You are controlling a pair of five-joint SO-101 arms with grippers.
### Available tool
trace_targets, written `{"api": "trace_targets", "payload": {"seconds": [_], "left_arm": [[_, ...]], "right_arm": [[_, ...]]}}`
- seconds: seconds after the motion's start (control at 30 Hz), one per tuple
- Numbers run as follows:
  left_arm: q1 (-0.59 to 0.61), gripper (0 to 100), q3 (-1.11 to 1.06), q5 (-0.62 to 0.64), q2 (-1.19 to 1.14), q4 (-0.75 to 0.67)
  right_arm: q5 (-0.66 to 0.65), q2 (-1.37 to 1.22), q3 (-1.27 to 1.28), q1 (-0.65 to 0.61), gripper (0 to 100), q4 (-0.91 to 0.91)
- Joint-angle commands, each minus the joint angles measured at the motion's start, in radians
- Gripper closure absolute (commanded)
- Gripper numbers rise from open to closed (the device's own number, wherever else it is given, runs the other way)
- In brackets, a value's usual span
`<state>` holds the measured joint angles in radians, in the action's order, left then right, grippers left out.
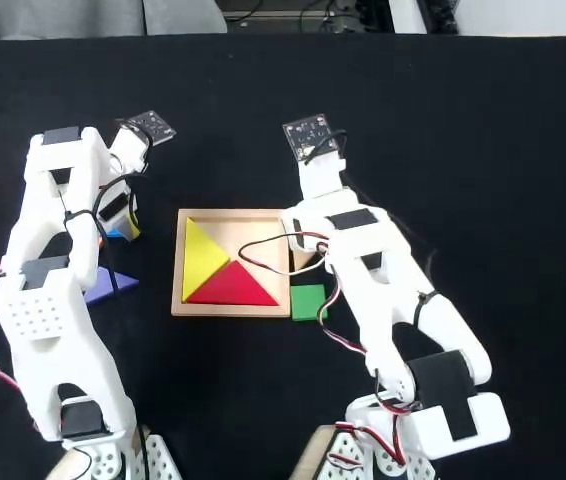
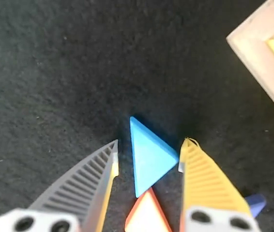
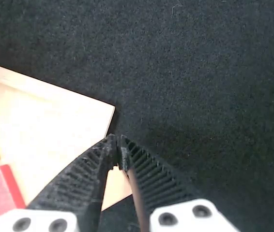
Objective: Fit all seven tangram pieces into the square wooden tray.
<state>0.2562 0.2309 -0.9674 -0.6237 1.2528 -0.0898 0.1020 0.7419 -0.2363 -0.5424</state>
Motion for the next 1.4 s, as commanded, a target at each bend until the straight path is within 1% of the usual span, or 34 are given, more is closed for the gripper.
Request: {"api": "trace_targets", "payload": {"seconds": [0.0, 0.07, 0.13, 0.27, 0.37, 0.47, 0.57, 0.7, 0.73, 0.83, 0.93, 1.0, 1.03, 1.1, 1.17, 1.23, 1.3, 1.37], "left_arm": [[0.004, 84, 0.002, 0.014, 0.009, -0.011], [0.005, 91, -0.007, 0.012, 0.009, 0.005], [0.002, 95, -0.013, 0.011, 0.009, 0.032], [0.001, 92, -0.004, 0.012, 0.017, 0.066], [-0.007, 92, 0.021, 0.02, 0.031, 0.077], [-0.047, 92, 0.119, 0.02, 0.089, 0.215], [-0.12, 92, 0.216, 0.02, 0.149, 0.35], [-0.148, 92, 0.323, 0.018, 0.206, 0.433], [-0.142, 92, 0.337, 0.018, 0.216, 0.442], [-0.071, 92, 0.355, 0.028, 0.238, 0.48], [0.054, 90, 0.344, 0.118, 0.232, 0.506], [0.131, 85, 0.288, 0.132, 0.219, 0.503], [0.151, 84, 0.245, 0.132, 0.21, 0.502], [0.173, 84, 0.136, 0.133, 0.203, 0.466], [0.177, 86, 0.018, 0.137, 0.219, 0.393], [0.179, 85, -0.099, 0.166, 0.27, 0.292], [0.168, 85, -0.237, 0.19, 0.338, 0.175], [0.131, 85, -0.384, 0.199, 0.445, 0.091]], "right_arm": [[-0.008, 0.005, -0.004, -0.014, 98.6, 0.017], [-0.008, 0.005, -0.004, -0.014, 98.6, 0.017], [-0.008, 0.005, -0.004, -0.014, 98.6, 0.017], [-0.008, 0.005, -0.004, -0.014, 98.6, 0.017], [-0.008, 0.005, -0.004, -0.012, 98.6, 0.017], [-0.008, 0.007, -0.004, -0.008, 98.6, 0.017], [-0.008, 0.013, -0.004, 0.006, 98.6, 0.017], [-0.008, 0.01, -0.007, 0.014, 98.6, 0.017], [-0.008, 0.008, -0.007, 0.012, 98.6, 0.017], [-0.008, 0.007, -0.007, 0.011, 98.6, 0.017], [-0.008, 0.01, -0.007, 0.009, 98.6, 0.017], [-0.008, 0.01, -0.007, 0.008, 98.6, 0.017], [-0.008, 0.01, -0.007, 0.003, 98.6, 0.017], [-0.008, 0.008, -0.007, -0.012, 98.6, 0.017], [-0.008, 0.007, -0.005, -0.021, 98.6, 0.015], [-0.008, 0.007, -0.005, -0.02, 98.6, 0.015], [-0.008, 0.007, -0.005, -0.018, 98.6, 0.015], [-0.008, 0.007, -0.004, -0.018, 98.6, 0.015]]}}
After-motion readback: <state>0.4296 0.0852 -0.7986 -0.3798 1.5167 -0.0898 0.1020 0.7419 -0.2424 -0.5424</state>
